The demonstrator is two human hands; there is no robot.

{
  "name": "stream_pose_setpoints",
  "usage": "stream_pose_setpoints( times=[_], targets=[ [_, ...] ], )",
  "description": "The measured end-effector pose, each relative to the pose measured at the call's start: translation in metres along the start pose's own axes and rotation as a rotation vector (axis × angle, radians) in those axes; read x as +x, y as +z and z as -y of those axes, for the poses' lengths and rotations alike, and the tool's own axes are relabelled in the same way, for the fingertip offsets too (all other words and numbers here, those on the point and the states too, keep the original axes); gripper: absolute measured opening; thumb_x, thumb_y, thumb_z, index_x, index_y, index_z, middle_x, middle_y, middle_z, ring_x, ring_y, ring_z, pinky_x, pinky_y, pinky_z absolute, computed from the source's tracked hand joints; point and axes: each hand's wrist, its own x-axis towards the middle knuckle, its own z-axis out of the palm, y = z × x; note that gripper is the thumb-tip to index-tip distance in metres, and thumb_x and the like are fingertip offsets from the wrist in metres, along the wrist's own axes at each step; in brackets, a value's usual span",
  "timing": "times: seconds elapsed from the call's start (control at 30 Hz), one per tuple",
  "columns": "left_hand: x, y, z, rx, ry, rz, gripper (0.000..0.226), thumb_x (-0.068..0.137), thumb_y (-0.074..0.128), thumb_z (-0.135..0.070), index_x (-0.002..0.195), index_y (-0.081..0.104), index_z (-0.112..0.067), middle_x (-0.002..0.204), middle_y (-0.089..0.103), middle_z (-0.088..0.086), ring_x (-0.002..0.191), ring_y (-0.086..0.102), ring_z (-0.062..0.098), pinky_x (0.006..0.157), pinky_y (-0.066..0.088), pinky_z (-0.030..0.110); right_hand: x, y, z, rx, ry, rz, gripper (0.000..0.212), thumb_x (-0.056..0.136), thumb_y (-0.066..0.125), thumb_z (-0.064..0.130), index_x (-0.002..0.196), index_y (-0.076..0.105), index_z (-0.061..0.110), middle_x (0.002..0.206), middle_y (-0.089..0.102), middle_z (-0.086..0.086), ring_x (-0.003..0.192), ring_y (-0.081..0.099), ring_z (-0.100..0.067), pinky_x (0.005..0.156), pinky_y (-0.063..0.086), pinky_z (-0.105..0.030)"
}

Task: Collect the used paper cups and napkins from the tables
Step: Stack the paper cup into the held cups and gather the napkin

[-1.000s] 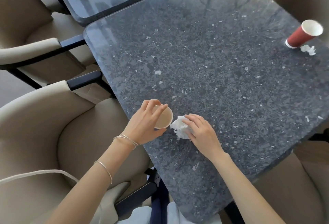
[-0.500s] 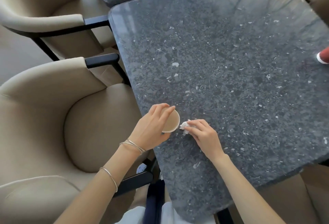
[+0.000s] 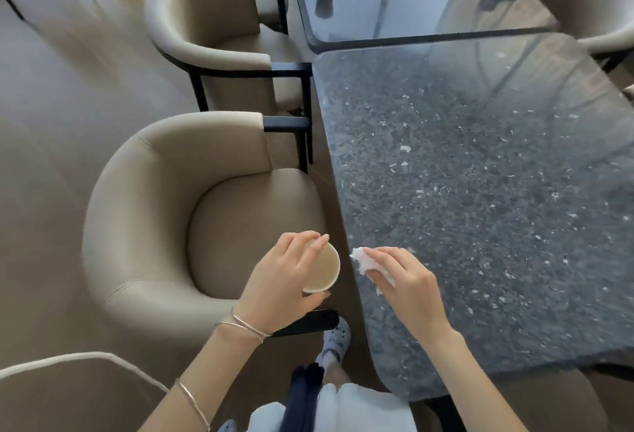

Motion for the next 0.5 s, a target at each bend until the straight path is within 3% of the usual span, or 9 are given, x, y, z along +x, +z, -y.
stream_pose_setpoints(
  times=[0.1,0.23,0.37,0.5],
  targets=[
    [-0.060,-0.019,0.016,-0.050,-0.033,-0.035,0.083,0.064,0.078,-0.046,0.132,0.045,-0.013,0.127,0.051,0.002,0.115,0.046,0.019,0.086,0.051,0.031,-0.017,0.013,0.055,0.014,-0.033,-0.027,0.030,0.076,0.070,0.017,0.105,0.069,0.008,0.094,0.071,-0.006,0.084,0.067,-0.016,0.072,0.055,-0.022],
    [-0.143,-0.044,0.041,-0.090,-0.049,-0.066,0.083,0.066,0.080,-0.040,0.134,0.043,-0.010,0.130,0.049,0.005,0.118,0.046,0.022,0.092,0.050,0.038,-0.051,0.040,0.133,0.026,-0.047,-0.057,0.033,0.069,0.079,0.008,0.101,0.070,0.006,0.092,0.071,-0.008,0.083,0.068,-0.018,0.071,0.054,-0.022],
    [-0.218,-0.074,0.063,-0.074,-0.051,-0.083,0.084,0.066,0.080,-0.038,0.135,0.043,-0.008,0.131,0.049,0.006,0.118,0.047,0.024,0.088,0.052,0.039,-0.083,0.063,0.210,0.051,-0.032,-0.079,0.029,0.073,0.077,0.007,0.101,0.071,0.004,0.093,0.070,-0.009,0.084,0.066,-0.019,0.069,0.058,-0.029],
    [-0.283,-0.104,0.078,-0.042,-0.067,-0.111,0.083,0.066,0.080,-0.038,0.134,0.044,-0.008,0.129,0.050,0.005,0.115,0.047,0.022,0.084,0.054,0.037,-0.105,0.075,0.274,0.065,-0.058,-0.075,0.027,0.074,0.075,0.011,0.101,0.071,0.004,0.094,0.070,-0.010,0.086,0.066,-0.019,0.072,0.058,-0.029]
  ],
)
